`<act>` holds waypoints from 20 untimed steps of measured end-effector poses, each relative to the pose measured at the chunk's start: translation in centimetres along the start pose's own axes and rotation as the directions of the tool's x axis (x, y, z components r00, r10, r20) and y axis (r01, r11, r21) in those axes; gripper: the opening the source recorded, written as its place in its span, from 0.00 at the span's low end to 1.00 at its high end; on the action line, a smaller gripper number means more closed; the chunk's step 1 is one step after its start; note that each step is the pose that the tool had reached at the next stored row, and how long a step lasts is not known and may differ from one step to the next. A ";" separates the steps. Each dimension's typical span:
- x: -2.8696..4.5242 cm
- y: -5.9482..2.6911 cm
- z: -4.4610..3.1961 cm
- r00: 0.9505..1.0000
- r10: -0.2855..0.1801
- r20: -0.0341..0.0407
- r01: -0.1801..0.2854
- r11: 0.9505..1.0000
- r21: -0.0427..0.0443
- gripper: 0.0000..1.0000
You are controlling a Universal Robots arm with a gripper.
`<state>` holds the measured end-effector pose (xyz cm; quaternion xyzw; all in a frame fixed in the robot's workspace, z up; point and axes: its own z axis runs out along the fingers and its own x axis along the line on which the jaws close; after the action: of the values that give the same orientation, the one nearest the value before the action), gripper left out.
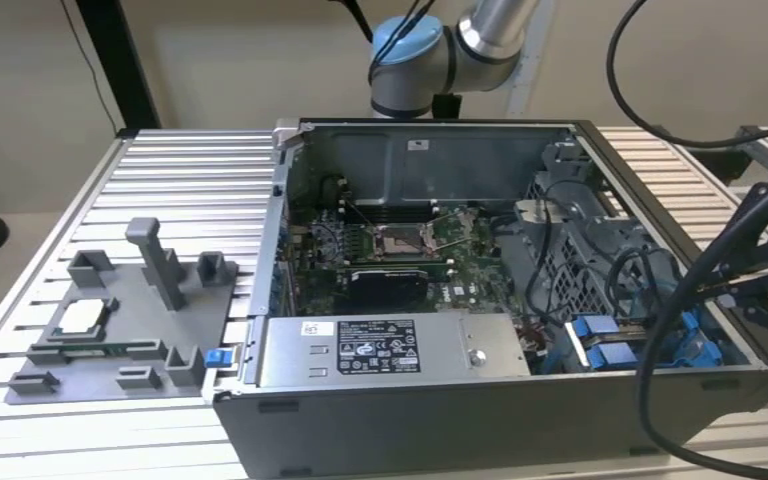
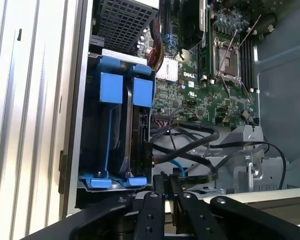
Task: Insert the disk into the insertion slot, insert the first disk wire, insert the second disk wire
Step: 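Insert the second disk wire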
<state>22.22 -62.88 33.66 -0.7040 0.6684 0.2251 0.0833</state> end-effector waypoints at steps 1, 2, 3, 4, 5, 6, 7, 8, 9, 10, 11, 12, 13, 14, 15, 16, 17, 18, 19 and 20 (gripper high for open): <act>-0.04 0.02 -0.09 1.000 0.000 0.000 0.000 1.000 0.000 0.00; -0.16 0.09 -0.32 1.000 0.000 0.000 0.000 1.000 0.000 0.00; -0.35 0.24 -0.71 1.000 0.000 0.000 0.000 1.000 0.000 0.00; -0.55 0.39 -1.10 1.000 0.000 0.000 0.000 1.000 0.000 0.00; -0.72 0.56 -1.42 1.000 0.000 0.000 0.000 1.000 0.000 0.00; -0.84 0.76 -1.65 1.000 0.000 0.000 0.000 1.000 0.000 0.00; -0.92 0.97 -1.78 1.000 0.000 0.000 0.000 1.000 0.000 0.00; -0.96 1.23 -1.78 1.000 0.000 0.000 0.000 1.000 0.000 0.00; -0.98 1.52 -1.75 1.000 0.000 0.000 0.000 1.000 0.000 0.00; -0.99 1.84 -1.70 1.000 0.000 0.000 0.000 1.000 0.000 0.00; -1.01 2.18 -1.65 1.000 0.000 0.000 0.000 1.000 0.000 0.00; -1.02 2.49 -1.59 1.000 0.000 0.000 0.000 1.000 0.000 0.00; -1.03 2.79 -1.54 1.000 0.000 0.000 0.000 1.000 0.000 0.00; -1.05 3.15 -1.47 1.000 0.000 0.000 0.000 1.000 0.000 0.00; -1.07 3.87 -1.32 1.000 0.000 0.000 0.000 1.000 0.000 0.00; -1.08 4.28 -1.24 1.000 0.000 0.000 0.000 1.000 0.000 0.00; -1.10 4.73 -1.13 1.000 0.000 -0.001 0.000 1.000 0.000 0.00; -1.13 5.16 -1.02 1.000 0.001 -0.005 -0.001 1.000 0.000 0.00; -1.16 5.58 -0.91 1.000 0.003 -0.012 -0.003 1.000 0.000 0.00; -1.18 5.88 -0.83 1.000 0.005 -0.023 -0.005 1.000 0.000 0.00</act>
<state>16.63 -62.71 35.98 -0.7049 0.6710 0.2174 0.0750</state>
